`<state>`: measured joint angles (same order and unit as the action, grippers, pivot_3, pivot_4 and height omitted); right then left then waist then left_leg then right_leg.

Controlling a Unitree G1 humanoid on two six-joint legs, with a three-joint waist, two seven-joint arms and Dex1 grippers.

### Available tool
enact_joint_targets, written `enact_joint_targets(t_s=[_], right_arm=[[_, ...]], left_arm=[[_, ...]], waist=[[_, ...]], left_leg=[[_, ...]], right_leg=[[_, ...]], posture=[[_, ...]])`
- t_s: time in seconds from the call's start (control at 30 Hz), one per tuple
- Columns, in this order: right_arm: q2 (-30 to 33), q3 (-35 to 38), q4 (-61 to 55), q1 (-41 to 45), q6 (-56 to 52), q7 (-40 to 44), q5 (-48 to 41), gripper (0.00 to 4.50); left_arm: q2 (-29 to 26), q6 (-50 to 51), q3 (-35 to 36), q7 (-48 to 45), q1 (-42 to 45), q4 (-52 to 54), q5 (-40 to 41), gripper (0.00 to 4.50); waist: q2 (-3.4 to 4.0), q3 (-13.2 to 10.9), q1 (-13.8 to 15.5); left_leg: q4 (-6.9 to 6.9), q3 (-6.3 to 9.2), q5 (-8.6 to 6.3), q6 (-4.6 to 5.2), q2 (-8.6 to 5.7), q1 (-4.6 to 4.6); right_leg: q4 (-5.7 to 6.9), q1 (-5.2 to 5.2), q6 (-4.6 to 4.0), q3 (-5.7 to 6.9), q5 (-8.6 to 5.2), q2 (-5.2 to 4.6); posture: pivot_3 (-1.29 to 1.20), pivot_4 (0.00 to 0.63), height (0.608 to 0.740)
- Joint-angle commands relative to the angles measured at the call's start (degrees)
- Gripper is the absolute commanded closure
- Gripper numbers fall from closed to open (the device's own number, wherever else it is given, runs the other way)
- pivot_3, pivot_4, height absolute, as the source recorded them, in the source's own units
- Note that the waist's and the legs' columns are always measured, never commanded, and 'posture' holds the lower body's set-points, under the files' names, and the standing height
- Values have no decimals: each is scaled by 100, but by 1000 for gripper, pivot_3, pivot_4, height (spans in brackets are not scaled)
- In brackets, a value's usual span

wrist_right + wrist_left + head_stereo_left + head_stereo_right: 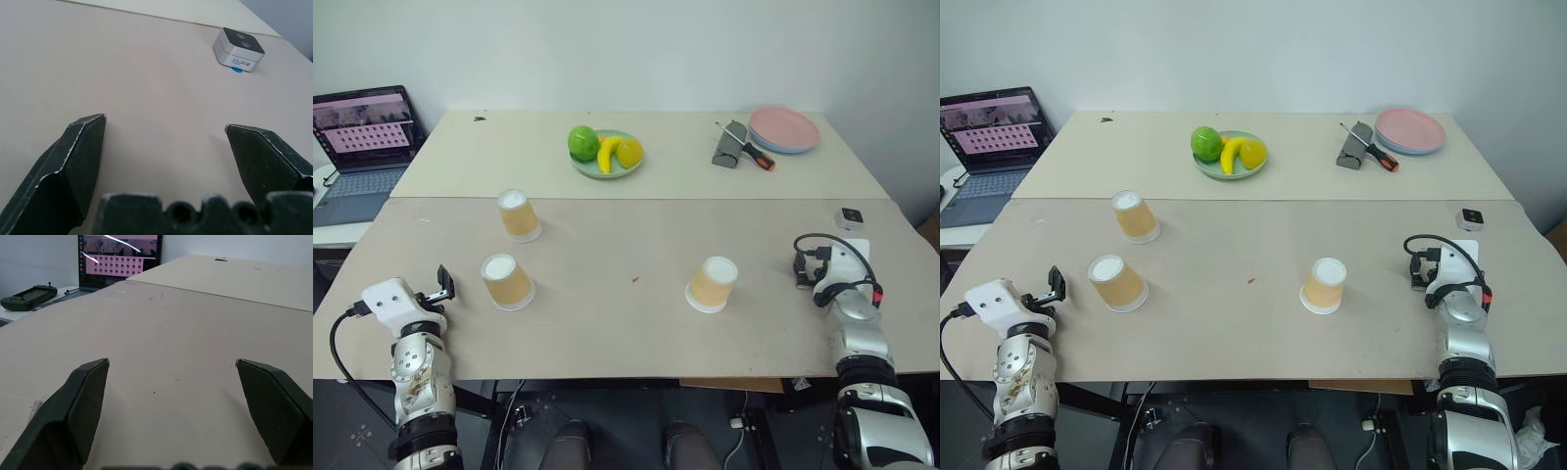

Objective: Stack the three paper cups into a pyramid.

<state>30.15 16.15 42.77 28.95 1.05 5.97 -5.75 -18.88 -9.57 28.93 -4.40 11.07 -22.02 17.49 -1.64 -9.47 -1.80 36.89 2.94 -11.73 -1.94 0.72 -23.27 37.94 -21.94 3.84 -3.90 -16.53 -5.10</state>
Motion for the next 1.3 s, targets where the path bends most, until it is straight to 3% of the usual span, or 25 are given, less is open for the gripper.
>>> enact_joint_targets(t_s=[0.03,0.13,0.23,0.33,0.57,0.87,1.3], right_arm=[[144,205,-18,145,-41,68,-167,0],[442,436,-736,503,-587,1009,-863,0],[683,382,-1402,620,-1152,1763,-1270,0],[1209,-49,-3063,668,-2365,3316,-2190,0],[1952,-775,-5894,179,-3966,5382,-3912,0],[1742,-1417,-6333,320,-4092,5488,-3743,0],[1619,-1448,-6800,293,-4210,5448,-3931,0]], left_arm=[[-243,123,67,-233,53,295,183,66],[-724,719,46,-1170,-198,1350,841,66],[-1057,1262,81,-1522,-373,1994,1205,66],[-1598,2162,22,-2147,-694,3115,1924,66],[-2202,3218,55,-3152,-1502,4378,2804,66],[-2348,3385,79,-3378,-1928,4662,2540,66],[-2472,3173,-134,-3872,-1990,4114,1784,66]], waist=[[0,0,-3],[-1,-8,-63],[16,-18,-75],[28,-19,-110],[28,-20,-85],[21,-22,-48],[17,-25,-44]], left_leg=[[0,0,0,0,0,0],[0,0,0,0,1,-8],[-2,1,0,0,3,-29],[-10,0,0,0,7,-23],[-14,3,-2,1,21,-13],[-10,2,-1,1,19,-19],[-11,2,-2,1,19,-22]], right_leg=[[0,0,0,0,0,0],[3,-8,0,0,0,2],[3,-29,0,0,0,2],[0,-27,0,-1,0,5],[-8,-16,0,0,-2,17],[-15,-23,-2,1,-1,15],[-18,-25,-2,1,-1,15]], posture=[[0,150,740],[0,150,740],[0,150,740],[0,150,740],[0,150,740],[0,150,740],[0,150,740]])
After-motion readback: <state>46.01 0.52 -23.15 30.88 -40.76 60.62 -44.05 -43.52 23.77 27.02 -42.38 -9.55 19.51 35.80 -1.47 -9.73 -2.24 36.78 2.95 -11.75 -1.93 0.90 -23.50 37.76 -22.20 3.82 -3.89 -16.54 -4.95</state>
